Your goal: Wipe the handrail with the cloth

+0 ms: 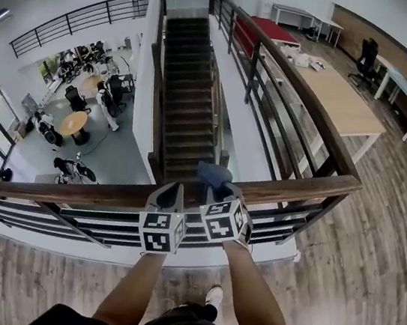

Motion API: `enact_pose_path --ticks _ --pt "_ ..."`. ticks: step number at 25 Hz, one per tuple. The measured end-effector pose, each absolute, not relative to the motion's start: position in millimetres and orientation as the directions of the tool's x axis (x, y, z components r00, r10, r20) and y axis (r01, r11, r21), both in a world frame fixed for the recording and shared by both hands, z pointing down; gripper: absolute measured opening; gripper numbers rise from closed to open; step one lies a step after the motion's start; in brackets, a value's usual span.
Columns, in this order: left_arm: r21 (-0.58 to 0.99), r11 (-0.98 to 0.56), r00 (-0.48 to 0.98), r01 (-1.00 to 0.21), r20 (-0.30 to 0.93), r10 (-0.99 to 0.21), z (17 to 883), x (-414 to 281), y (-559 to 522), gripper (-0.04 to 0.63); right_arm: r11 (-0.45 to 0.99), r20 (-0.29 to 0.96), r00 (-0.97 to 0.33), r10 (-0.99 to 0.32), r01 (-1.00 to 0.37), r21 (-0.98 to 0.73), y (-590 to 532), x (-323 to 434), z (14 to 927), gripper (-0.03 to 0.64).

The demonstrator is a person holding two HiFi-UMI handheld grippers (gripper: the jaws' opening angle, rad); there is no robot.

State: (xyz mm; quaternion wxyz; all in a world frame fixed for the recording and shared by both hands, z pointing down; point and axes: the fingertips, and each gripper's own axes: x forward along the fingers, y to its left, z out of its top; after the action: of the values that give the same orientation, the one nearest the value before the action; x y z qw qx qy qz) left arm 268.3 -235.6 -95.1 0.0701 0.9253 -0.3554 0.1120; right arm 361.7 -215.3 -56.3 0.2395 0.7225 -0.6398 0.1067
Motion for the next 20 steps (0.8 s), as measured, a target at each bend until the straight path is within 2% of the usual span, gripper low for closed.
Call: enact_pose_path --ticks 6,16,20 --pt "0.060 -0.726 0.710 -0.685 0.274 -0.648 -90.2 310.1 -216.8 0.002 -0.080 0.450 0.169 -0.877 -0.974 0.211 -189.7 414.3 -56.5 0.077" --pt "0.113 -0.791 0.790 -0.602 0.227 -0.569 -84.2 384.7 -167.2 0.002 -0.170 0.438 0.238 -0.867 -0.967 0.188 -150.4 509.6 -48.5 0.077" --pt "0.129 -0.811 0.814 -0.570 0.222 -0.537 -83.8 414.5 -152.4 0.002 -0.205 0.443 0.290 -0.848 -0.951 0.230 -133.8 543.9 -48.6 0.077"
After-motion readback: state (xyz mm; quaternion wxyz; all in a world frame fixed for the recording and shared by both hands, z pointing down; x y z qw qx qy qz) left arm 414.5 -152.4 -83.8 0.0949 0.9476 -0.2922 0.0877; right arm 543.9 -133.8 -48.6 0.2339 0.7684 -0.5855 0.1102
